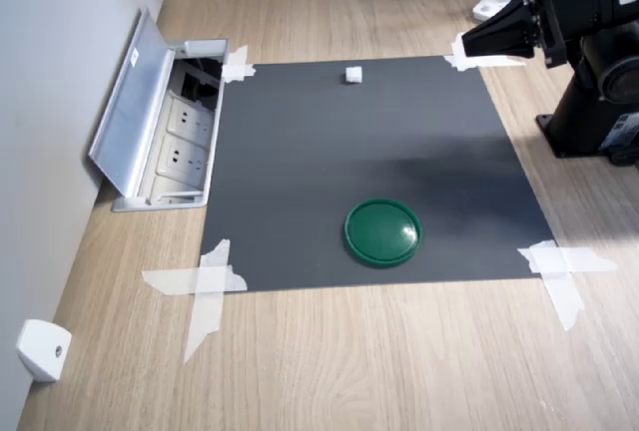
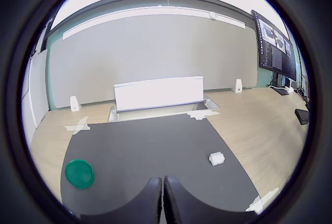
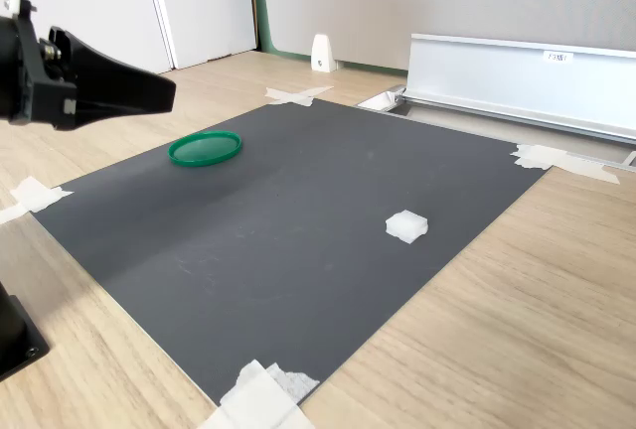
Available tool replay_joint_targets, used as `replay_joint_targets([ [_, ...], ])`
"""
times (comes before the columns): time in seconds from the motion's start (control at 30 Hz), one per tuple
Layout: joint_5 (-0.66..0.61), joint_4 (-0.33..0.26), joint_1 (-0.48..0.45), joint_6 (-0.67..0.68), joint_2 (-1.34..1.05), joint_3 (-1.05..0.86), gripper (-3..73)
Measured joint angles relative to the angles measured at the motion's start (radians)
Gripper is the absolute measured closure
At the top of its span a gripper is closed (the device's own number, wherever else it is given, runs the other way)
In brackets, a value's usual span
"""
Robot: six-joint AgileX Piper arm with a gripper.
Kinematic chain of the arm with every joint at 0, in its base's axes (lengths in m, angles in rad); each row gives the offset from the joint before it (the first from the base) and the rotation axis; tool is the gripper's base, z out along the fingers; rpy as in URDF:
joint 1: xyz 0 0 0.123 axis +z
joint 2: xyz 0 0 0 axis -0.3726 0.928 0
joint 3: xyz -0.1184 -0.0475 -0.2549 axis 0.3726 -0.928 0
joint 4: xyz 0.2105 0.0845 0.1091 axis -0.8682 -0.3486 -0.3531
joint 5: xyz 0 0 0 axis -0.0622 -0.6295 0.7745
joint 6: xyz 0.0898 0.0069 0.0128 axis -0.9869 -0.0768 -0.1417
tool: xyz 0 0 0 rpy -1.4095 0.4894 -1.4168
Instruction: Grasp a white terminal and put it on the green lid.
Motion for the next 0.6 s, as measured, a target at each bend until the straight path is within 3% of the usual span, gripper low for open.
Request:
replay_joint_targets([
  [0.4,-0.001,0.010,0.000,0.000,0.008,0.090,70.4],
  [0.6,-0.031,0.081,0.000,0.000,0.201,0.207,70.4],
])
